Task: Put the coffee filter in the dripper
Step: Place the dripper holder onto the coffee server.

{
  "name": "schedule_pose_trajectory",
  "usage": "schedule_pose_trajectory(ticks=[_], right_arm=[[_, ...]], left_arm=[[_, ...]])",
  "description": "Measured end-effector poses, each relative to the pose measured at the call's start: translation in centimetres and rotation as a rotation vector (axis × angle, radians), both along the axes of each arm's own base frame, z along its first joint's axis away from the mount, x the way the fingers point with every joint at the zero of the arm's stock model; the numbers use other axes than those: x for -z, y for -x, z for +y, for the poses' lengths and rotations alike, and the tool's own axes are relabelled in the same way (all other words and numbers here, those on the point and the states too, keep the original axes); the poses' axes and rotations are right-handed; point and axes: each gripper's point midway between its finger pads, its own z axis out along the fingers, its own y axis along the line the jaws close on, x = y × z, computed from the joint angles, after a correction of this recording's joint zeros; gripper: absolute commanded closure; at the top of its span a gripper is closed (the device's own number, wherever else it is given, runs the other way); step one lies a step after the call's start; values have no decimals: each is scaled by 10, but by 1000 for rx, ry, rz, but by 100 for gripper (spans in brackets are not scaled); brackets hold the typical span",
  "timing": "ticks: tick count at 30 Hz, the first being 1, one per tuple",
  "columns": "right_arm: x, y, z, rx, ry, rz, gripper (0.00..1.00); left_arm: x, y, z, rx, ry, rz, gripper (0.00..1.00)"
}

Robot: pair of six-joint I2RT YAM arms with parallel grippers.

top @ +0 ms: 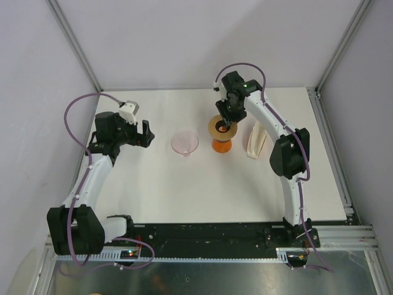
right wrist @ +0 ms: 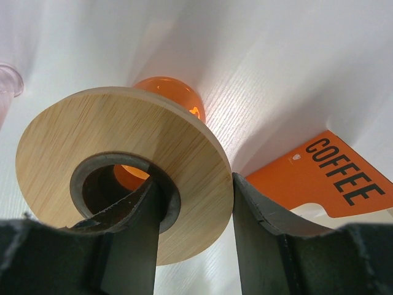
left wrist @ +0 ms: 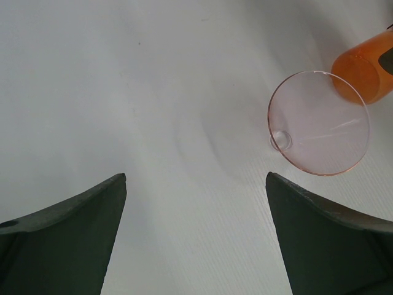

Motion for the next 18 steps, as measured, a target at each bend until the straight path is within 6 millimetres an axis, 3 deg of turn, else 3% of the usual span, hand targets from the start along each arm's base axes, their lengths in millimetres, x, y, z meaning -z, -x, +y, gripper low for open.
schedule_pose_trajectory(ticks=[12,18], right_arm=[[2,6,0,-7,10,21,78],[2,8,3,-17,0,28,59]], left_arm=[[0,0,0,0,0,0,0],[0,0,0,0,-1,0,0]])
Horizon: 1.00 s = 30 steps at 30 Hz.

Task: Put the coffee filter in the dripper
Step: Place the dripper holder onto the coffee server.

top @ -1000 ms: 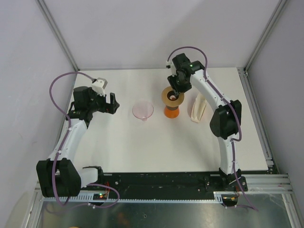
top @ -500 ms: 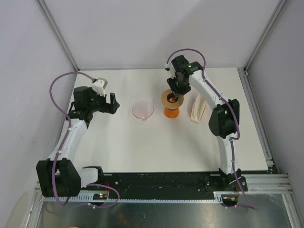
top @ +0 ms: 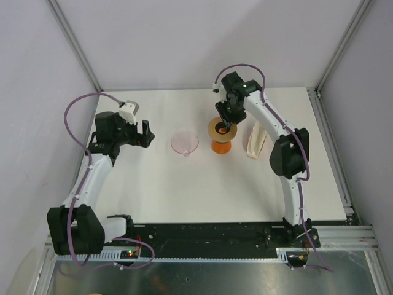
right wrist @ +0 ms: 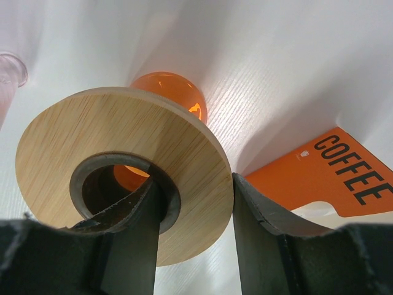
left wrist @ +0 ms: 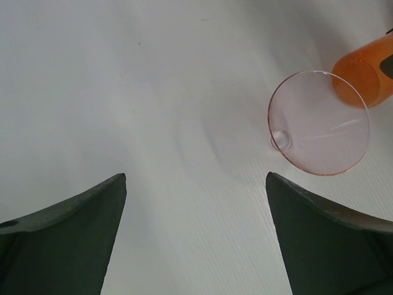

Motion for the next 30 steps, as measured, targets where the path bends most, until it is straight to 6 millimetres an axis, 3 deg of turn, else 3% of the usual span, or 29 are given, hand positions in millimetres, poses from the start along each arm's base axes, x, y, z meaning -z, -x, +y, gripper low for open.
schedule_pose_trajectory(ticks=[16,30], right_arm=[[5,4,10,-29,-23,23,31],[-3,1,11,-30,-14,-2,24]], left_arm=[[1,0,-1,3,0,4,0],[1,0,-1,4,-1,4,0]])
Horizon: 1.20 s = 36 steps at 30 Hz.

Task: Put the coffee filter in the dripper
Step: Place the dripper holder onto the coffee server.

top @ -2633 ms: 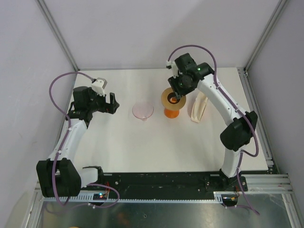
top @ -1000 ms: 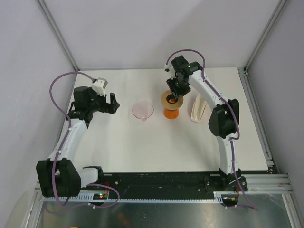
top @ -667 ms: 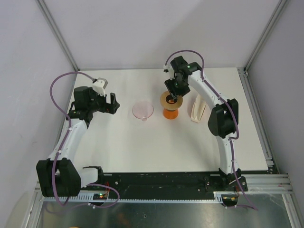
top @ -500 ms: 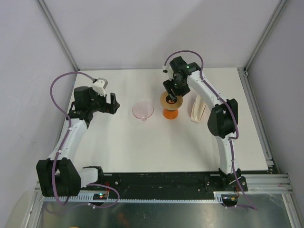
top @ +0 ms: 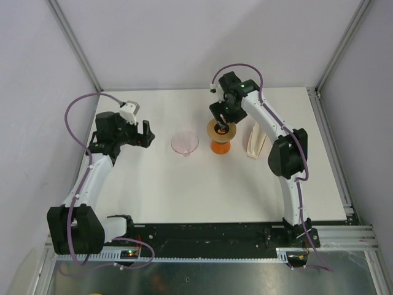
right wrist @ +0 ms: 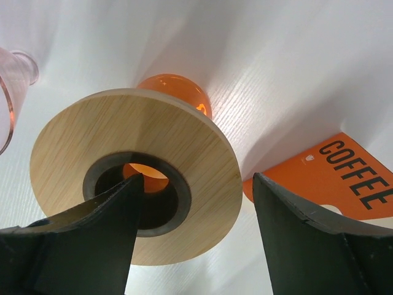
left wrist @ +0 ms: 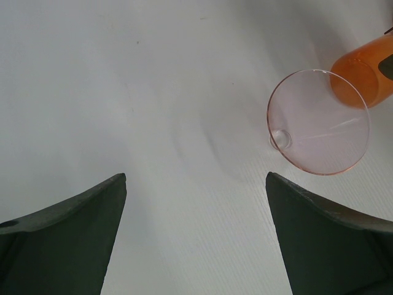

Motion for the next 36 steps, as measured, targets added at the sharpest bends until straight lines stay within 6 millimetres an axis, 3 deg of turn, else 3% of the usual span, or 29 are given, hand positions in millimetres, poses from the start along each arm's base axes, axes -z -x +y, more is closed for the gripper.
schedule_pose_trajectory(ticks=[6,11,19,23,32,36], right_arm=[[-5,0,-8,16,33,-17,23],[-30,1,-13,28,37,-79,21],[-97,13,-7,21,-1,-251,17],[-119,21,-1,9,-3,-338,3],[-111,36,-12,24,39,-404,1],[-112,41,-19,36,32,-436,1]], left_arm=[[0,0,0,0,-1,0,0],[0,1,-7,23,-10,-3,0],[2,6,-65,177,-86,-3,5],[5,-9,-79,183,-121,17,9],[60,-15,-96,185,-228,160,21],[74,-24,-95,166,-257,194,23]])
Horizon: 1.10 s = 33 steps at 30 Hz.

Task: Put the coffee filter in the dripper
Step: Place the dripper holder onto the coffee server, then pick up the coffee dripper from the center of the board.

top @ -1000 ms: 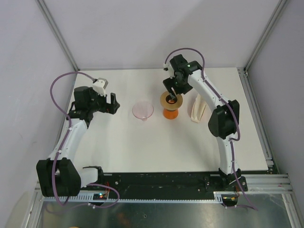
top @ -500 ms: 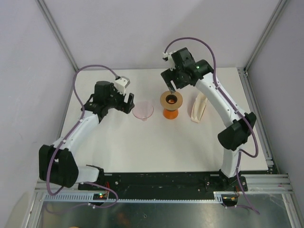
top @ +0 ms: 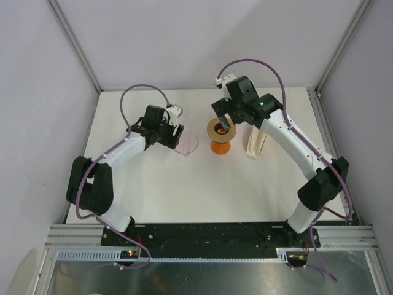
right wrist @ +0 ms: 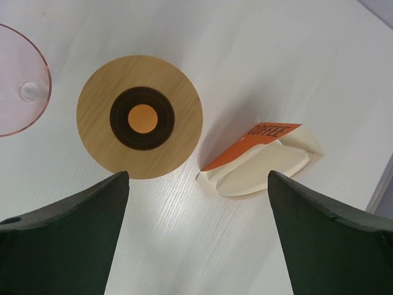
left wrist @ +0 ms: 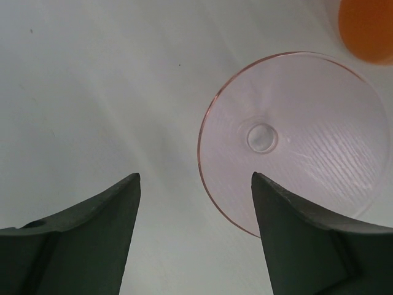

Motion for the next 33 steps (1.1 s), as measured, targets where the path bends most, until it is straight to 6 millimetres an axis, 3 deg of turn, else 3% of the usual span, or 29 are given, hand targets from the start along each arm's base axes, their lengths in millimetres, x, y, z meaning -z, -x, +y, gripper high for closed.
schedule_pose_trajectory(ticks=[3,5,7,10,12,16,21,28,33], right_arm=[[-5,1,-3,7,-10,-26,1],[-7,1,-4,11,-16,-41,1],[-7,2,-5,13,-18,-48,1],[-5,1,-5,15,-16,-49,1],[-2,1,-5,15,-13,-46,1],[-3,2,-3,12,-16,-49,1],[-4,7,10,-20,-22,-54,1],[-10,40,71,-168,-65,-77,2],[-15,55,117,-256,-170,-88,12]], left_arm=[[8,-3,2,-11,-20,15,28],[13,-4,2,-17,-31,25,37],[20,-4,3,-24,-43,40,52],[28,-3,2,-27,-48,62,83],[30,-4,0,-30,-39,66,96],[1,-18,-17,-8,35,3,99],[3,-11,-17,-4,38,31,100],[-12,13,-15,-9,65,79,100],[-54,27,-16,-16,135,28,100]])
